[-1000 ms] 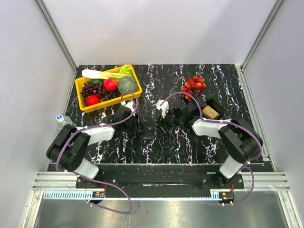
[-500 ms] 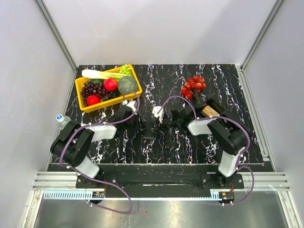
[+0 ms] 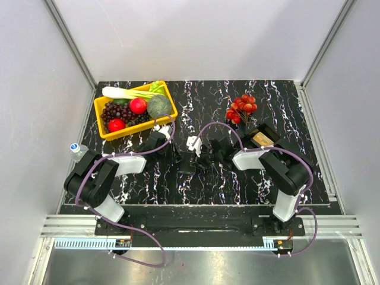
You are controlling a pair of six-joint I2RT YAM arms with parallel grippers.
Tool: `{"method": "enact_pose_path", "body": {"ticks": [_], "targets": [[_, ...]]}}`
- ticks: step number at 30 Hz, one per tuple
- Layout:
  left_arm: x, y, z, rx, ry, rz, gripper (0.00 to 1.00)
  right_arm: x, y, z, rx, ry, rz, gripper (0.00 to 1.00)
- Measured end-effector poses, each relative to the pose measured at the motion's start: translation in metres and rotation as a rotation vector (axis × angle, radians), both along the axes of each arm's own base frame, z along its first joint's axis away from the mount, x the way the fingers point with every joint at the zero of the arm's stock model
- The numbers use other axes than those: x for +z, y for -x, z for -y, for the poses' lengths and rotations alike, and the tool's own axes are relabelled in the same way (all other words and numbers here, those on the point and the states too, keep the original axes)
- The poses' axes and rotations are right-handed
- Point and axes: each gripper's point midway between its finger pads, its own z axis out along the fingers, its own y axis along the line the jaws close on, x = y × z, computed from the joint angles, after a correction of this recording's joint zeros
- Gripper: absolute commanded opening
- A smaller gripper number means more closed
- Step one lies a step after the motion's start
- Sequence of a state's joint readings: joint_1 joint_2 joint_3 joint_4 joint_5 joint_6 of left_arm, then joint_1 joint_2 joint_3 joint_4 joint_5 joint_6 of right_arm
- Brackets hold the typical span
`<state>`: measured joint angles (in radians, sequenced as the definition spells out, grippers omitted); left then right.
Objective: Put the credit cards into the card holder
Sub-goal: Move the card holder to the center of the board, then open the card holder at the center of the board.
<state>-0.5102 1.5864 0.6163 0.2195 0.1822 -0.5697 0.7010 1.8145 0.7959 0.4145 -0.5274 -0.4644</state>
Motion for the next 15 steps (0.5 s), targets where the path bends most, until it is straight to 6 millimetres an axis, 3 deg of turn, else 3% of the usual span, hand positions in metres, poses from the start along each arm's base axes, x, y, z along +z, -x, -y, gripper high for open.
{"method": "enact_pose_path", "body": {"ticks": [3, 7, 10, 15], "targets": [[-0.0004, -0.0005, -0.0002, 0.002, -0.002, 0.0, 0.2, -0.0002, 0.0028, -0.001, -0.012, 0.02, 0.01, 0.29], [-0.0006, -0.0013, 0.0, 0.005, 0.0, -0.002, 0.2, -0.0002, 0.0018, 0.0001, -0.045, 0.033, 0.037, 0.06], [-0.0008, -0.0014, -0.0001, 0.006, -0.001, -0.002, 0.18, 0.0002, -0.0001, -0.0001, -0.065, 0.035, 0.041, 0.0], [-0.0012, -0.0017, -0.0002, 0.007, -0.001, -0.003, 0.15, 0.0004, -0.0012, -0.0002, -0.094, 0.022, 0.024, 0.0]]}}
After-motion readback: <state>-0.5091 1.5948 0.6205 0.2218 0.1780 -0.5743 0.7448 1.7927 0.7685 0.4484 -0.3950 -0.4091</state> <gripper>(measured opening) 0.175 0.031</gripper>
